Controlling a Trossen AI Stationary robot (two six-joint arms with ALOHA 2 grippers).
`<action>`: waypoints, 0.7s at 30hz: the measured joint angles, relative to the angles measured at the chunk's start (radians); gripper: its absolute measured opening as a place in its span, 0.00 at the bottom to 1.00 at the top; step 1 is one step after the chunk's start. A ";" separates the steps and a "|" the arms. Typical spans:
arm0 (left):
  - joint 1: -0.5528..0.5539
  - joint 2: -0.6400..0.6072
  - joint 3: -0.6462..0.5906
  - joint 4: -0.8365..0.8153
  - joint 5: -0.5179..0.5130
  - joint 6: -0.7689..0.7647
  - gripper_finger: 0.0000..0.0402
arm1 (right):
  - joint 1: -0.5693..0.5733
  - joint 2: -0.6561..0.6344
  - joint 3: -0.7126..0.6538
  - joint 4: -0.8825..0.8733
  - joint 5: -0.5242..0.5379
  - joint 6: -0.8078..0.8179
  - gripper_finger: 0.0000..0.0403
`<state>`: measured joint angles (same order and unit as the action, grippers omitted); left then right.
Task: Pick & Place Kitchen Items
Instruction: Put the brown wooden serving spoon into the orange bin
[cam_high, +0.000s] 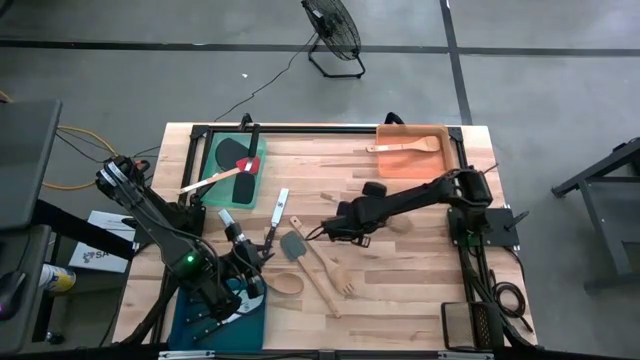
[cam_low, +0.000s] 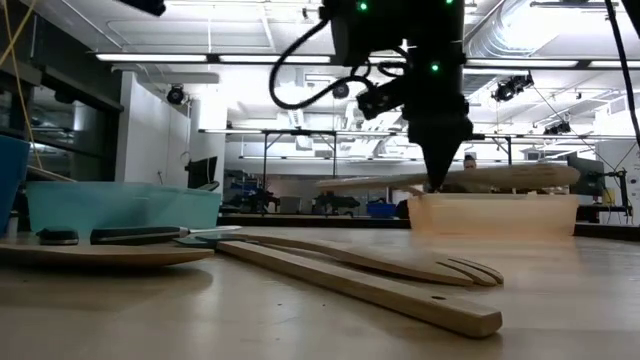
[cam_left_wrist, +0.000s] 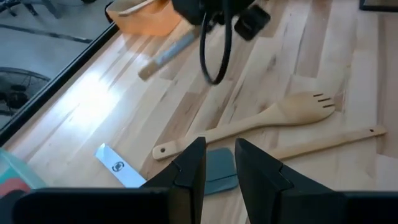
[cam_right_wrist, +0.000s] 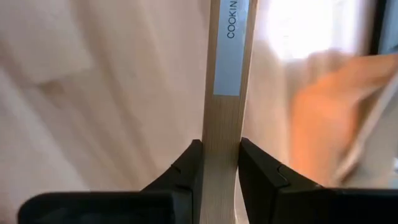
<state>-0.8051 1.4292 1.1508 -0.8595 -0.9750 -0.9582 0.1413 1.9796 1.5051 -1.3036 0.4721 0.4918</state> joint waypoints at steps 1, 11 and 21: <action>0.000 0.000 -0.006 0.000 0.000 -0.011 0.21 | -0.003 -0.004 0.000 -0.018 0.026 -0.014 0.17; 0.000 0.000 -0.012 0.023 0.004 -0.016 0.21 | -0.097 -0.029 0.002 -0.132 0.207 -0.178 0.17; -0.001 0.000 -0.012 0.056 0.044 -0.016 0.21 | -0.233 -0.228 -0.187 0.125 0.216 -0.428 0.17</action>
<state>-0.8058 1.4292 1.1385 -0.8030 -0.9315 -0.9741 -0.0916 1.7512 1.3184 -1.1788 0.6878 0.0641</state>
